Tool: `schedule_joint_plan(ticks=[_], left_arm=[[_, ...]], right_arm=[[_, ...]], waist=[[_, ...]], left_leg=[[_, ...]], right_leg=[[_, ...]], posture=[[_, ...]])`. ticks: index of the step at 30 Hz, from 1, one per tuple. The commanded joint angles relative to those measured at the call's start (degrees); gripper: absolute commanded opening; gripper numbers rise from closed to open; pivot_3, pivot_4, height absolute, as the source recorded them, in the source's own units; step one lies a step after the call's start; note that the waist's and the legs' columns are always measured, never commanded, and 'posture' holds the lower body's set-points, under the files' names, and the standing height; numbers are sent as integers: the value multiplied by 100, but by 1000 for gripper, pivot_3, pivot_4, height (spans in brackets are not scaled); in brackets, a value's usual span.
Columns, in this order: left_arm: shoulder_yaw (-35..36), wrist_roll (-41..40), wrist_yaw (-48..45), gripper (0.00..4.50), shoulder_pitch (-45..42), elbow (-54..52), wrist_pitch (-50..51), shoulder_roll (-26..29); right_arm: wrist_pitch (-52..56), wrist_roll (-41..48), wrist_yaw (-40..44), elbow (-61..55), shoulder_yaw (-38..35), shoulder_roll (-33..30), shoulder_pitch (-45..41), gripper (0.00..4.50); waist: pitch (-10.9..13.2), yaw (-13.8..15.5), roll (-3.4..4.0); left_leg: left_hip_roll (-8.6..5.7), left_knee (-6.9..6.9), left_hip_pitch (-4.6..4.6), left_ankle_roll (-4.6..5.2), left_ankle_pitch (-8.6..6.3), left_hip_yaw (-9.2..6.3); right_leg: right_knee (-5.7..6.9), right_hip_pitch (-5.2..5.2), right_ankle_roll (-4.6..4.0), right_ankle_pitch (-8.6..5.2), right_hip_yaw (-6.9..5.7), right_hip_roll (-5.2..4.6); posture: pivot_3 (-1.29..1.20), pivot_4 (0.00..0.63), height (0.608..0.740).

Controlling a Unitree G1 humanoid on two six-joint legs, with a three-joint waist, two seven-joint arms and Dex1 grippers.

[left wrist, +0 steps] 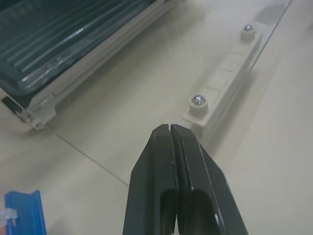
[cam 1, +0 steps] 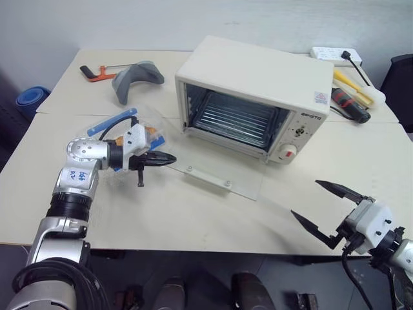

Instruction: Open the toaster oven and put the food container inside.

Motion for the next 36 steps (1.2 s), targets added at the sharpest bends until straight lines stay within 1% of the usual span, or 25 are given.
schedule_joint_plan(ticks=[1, 2, 3, 4, 5, 6, 7, 8, 10, 11, 13, 15, 16, 17, 19, 22, 24, 25, 27, 28, 29, 30, 32, 34, 36], left_arm=[[820, -1075, 224, 227, 590, -1384, 995, 161], [1103, -1452, 316, 428, 778, -1751, 1360, 199], [1573, -1728, 571, 618, 1065, -2086, 1697, 308], [2007, -1837, 885, 971, 1384, -2343, 2145, 489], [2447, -1838, 1227, 1216, 1776, -2561, 2687, 720], [2910, -1914, 1391, 1516, 2167, -2750, 2897, 843], [3182, -2001, 1492, 1727, 2417, -2895, 3030, 914], [3703, -2055, 1601, 2059, 2846, -3054, 3062, 906], [4609, -2057, 1809, 2624, 3603, -3246, 3153, 839], [4887, -2086, 1896, 2905, 3854, -3317, 3233, 819], [5703, -1972, 2232, 3469, 4478, -3109, 3235, 638], [6165, -2042, 2526, 4060, 4900, -3060, 3439, 476], [6244, -2135, 2604, 4333, 4999, -3085, 3566, 445], [6241, -2164, 2688, 4446, 5137, -3133, 3706, 392], [6229, -2364, 2914, 4446, 5208, -3262, 4150, 327], [6058, -2547, 3618, 4446, 4692, -3459, 4844, 529], [5976, -2821, 4064, 4446, 4178, -3516, 5727, 822], [5951, -2955, 4320, 4446, 3803, -3461, 6322, 983], [5777, -2780, 4928, 4446, 2744, -3181, 7944, 1403], [5673, -2882, 5147, 4446, 2106, -2989, 8497, 1515], [5547, -3066, 5324, 4446, 1670, -2843, 8774, 1593], [5255, -3274, 5549, 4446, 1249, -2715, 8862, 1639], [4726, -3377, 5861, 4446, 783, -2579, 8882, 1686], [4446, -3079, 6242, 4446, 251, -2207, 8882, 1539], [4162, -2619, 6481, 4446, -157, -1782, 8859, 1407]], right_arm=[[241, 535, 88, -16, 208, 20, -278, 4500], [357, 706, 104, -15, 245, 27, -359, 4500], [348, 783, 167, 41, 331, 35, -512, 4500], [319, 812, 245, 94, 422, 28, -650, 4500], [200, 787, 313, 169, 491, 45, -795, 4500], [163, 818, 360, 235, 556, 73, -931, 4500], [151, 852, 386, 277, 585, 91, -1011, 4500], [72, 860, 424, 373, 659, 145, -1191, 4500], [-130, 860, 527, 550, 801, 254, -1500, 4500], [-241, 826, 569, 613, 834, 301, -1600, 4500], [-254, 958, 620, 731, 975, 444, -1888, 4500], [-215, 1052, 578, 783, 1110, 596, -2167, 4500], [-239, 1036, 557, 797, 1146, 639, -2251, 4500], [-232, 1033, 580, 789, 1257, 691, -2348, 4500], [-285, 945, 711, 758, 1478, 725, -2481, 4500], [-294, 876, 849, 722, 1637, 630, -2550, 4500], [-293, 854, 934, 771, 1617, 512, -2551, 4500], [-283, 871, 966, 815, 1579, 458, -2546, 4500], [-279, 888, 1017, 902, 1530, 370, -2555, 4500], [-272, 887, 1030, 924, 1527, 335, -2550, 4500], [-274, 883, 1039, 935, 1531, 317, -2547, 4500], [-263, 886, 1047, 937, 1540, 309, -2544, 4500], [-281, 867, 1049, 937, 1563, 326, -2538, 4500], [-289, 835, 1018, 913, 1611, 360, -2528, 4500], [-285, 806, 965, 870, 1664, 407, -2498, 4500]], waist=[[1, -42, 0], [1, -64, 0], [1, -58, 0], [1, -80, 0], [0, -82, 3], [0, -101, 3], [-3, -129, 14], [-5, -106, 18], [-4, -75, 17], [-2, -57, 14], [-3, -41, 10], [-3, -17, 8], [-4, -5, 7], [-4, 29, 7], [-5, 91, 8], [-6, 152, 4], [-8, 175, 0], [-10, 165, -3], [-10, 161, -6], [-11, 122, -8], [-11, 102, -7], [-11, 85, -7], [-12, 15, -5], [-11, -63, -4], [-11, -121, -4]], left_leg=[[1, 0, -3, 0, 0, -3], [3, -1, -4, 0, 0, -4], [9, -1, -5, 0, 0, -6], [10, -2, -5, 0, 0, -9], [15, -4, -3, 0, 0, -9], [17, -6, -1, 0, 0, -11], [18, -14, 4, 0, 0, -11], [14, -40, 14, 0, 0, -13], [7, -46, 21, 0, 0, -11], [7, -46, 19, 0, -1, -13], [5, -41, 12, 0, -1, -13], [6, -38, 9, 0, -1, -21], [5, -36, 6, -1, -1, -26], [4, -32, 6, -1, -1, -35], [-2, -29, 5, -1, -1, -59], [-5, -20, -1, -1, -1, -95], [-6, -12, -11, -3, 0, -113], [-8, -8, -12, -3, 1, -118], [-11, -9, -12, -4, 1, -120], [-14, -7, -13, -6, 2, -127], [-14, -11, -13, -7, 3, -128], [-19, -13, -10, -7, 3, -129], [-20, -28, -4, -8, 3, -131], [-21, -40, -4, -11, 5, -134], [-29, -46, -3, -17, 7, -134]], right_leg=[[-1, 0, 0, 0, 0, -1], [-3, -1, 0, 0, 0, 0], [-4, -1, -1, 0, 0, 1], [-5, -1, -1, 0, -2, 0], [-10, -1, -1, 0, 0, 3], [-12, 0, -2, 0, 1, 4], [-37, -1, -4, -1, 2, 5], [-36, 2, -4, -1, 10, 2], [-47, 7, -4, -1, 9, -3], [-48, 6, -4, -1, 11, -5], [-64, 6, -4, -1, 5, -5], [-67, 6, -5, 0, 2, -7], [-71, 7, -6, 0, -1, -7], [-71, 10, -9, 2, -3, -8], [-70, 12, -11, 3, -4, -12], [-70, 15, -13, 5, -7, -12], [-69, 15, -14, 6, -19, -11], [-65, 16, -15, 6, -21, -12], [-59, 16, -16, 7, -23, -12], [-55, 14, -16, 7, -32, -9], [-53, 14, -16, 7, -31, -6], [-38, 15, -16, 7, -31, -7], [-26, 9, -16, 7, -29, -7], [-29, 4, -16, 7, -29, -7], [-34, -4, -16, 7, -30, 4]], posture=[[0, 150, 740], [0, 150, 740], [0, 150, 740], [0, 150, 740], [0, 150, 740], [0, 150, 740], [0, 150, 740], [0, 150, 740], [0, 150, 740], [0, 150, 740], [0, 150, 740], [0, 150, 740], [0, 150, 740], [0, 150, 740], [0, 150, 740], [0, 150, 740], [0, 150, 740], [0, 150, 740], [0, 150, 740], [0, 150, 740], [0, 150, 740], [0, 150, 740], [0, 150, 740], [0, 150, 740], [0, 150, 740]])
